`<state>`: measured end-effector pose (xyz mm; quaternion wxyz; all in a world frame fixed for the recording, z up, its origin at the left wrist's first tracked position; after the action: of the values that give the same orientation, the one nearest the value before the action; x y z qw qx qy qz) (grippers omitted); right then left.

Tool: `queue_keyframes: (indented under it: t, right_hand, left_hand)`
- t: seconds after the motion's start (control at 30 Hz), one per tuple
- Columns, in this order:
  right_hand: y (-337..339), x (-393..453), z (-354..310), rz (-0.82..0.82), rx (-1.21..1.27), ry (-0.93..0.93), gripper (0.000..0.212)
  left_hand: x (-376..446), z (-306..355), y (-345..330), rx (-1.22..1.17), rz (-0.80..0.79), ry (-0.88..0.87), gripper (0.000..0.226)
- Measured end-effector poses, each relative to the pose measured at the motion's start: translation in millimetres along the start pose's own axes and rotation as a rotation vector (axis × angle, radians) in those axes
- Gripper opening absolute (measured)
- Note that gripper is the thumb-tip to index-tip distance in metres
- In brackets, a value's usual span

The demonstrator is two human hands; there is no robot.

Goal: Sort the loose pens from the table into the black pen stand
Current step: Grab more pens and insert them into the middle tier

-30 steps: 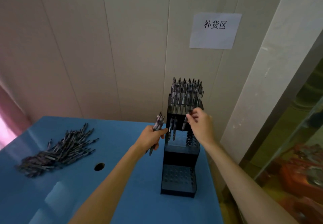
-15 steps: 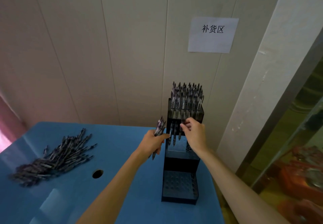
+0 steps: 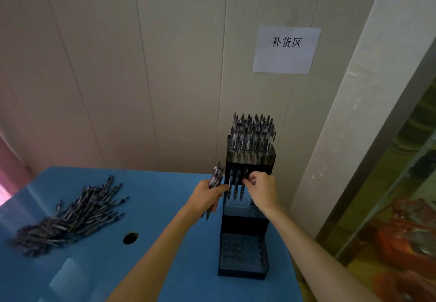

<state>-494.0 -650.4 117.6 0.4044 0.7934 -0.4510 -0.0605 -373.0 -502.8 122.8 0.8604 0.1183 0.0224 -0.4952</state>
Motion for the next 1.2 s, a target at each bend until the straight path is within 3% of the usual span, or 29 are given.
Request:
queue_keyframes:
  t: [0.23, 0.37, 0.5, 0.93, 1.1, 1.2]
  right_hand:
    - [10.5, -4.1, -2.9, -0.065, -0.023, -0.075, 0.037]
    - [26.4, -11.7, -26.7, -0.313, 0.379, -0.142, 0.010]
    - [33.9, -15.7, -33.1, -0.480, 0.485, -0.118, 0.013]
    - [28.1, -23.1, -27.9, -0.244, 0.527, -0.263, 0.019]
    - [38.8, -21.5, -33.6, -0.057, 0.819, -0.341, 0.015]
    - [51.5, -15.9, -29.8, 0.070, 0.897, -0.295, 0.013]
  left_hand:
    - [-0.2, 3.0, -10.1, 0.014, -0.016, -0.006, 0.036]
    - [1.9, 4.3, -14.7, 0.032, -0.044, -0.007, 0.036]
    - [2.5, 8.7, -17.1, 0.033, -0.067, 0.001, 0.026]
    - [-5.2, 19.8, -29.6, 0.294, -0.064, -0.055, 0.035]
    - [-3.5, 17.2, -23.0, 0.294, -0.071, -0.011, 0.033]
    - [-4.7, 11.4, -13.5, 0.274, -0.047, 0.030, 0.031]
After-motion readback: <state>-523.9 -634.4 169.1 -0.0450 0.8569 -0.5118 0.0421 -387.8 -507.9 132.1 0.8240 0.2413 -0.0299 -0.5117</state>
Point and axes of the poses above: each hand's wrist, its own x-axis towards the middle knuckle, its own y-axis out of the back of the hand, z = x × y, the point moved 1 cm from there along x, towards the middle knuckle, and after that the axes turned 3 degrees about -z, right-handed, at the moved point
